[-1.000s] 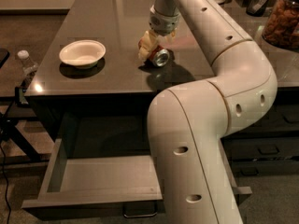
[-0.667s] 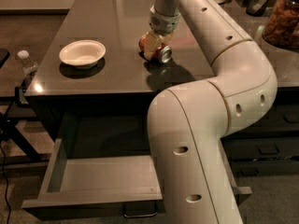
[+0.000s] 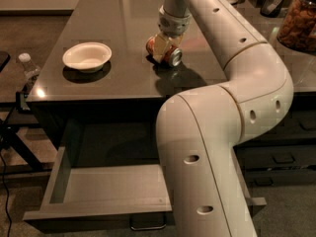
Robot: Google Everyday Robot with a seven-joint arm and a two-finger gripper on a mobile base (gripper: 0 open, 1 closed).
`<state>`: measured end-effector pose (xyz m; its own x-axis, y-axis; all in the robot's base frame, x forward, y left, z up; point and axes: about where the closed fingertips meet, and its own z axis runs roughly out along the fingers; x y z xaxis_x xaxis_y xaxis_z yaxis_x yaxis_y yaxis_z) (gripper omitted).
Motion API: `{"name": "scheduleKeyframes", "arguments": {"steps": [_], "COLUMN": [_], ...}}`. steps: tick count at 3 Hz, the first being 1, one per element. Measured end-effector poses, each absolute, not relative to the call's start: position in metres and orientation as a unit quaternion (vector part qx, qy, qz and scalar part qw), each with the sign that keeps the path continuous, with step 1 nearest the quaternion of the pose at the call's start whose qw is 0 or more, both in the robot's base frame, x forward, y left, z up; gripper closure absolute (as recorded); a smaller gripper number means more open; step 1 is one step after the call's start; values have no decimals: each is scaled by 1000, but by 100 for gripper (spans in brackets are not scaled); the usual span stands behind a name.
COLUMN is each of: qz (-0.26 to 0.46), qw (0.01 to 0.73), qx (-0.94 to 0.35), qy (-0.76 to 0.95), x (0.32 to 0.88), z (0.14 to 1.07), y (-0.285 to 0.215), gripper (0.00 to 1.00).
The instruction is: Place coke can into top drawer
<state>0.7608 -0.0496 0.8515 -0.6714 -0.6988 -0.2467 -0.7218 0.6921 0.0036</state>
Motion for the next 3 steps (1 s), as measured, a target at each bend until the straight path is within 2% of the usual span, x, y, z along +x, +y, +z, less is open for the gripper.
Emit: {"name": "scheduleKeyframes", "arguments": {"steps": [1,2,3], "qz": [57,67,89], "qw": [131,150,152], "qx": [-391,-398,-401], "qy": [909,903,899], "x": [767,764,731], "z": [853,863,865], "y": [-46,-48,-68], "gripper": [100,100,100]}}
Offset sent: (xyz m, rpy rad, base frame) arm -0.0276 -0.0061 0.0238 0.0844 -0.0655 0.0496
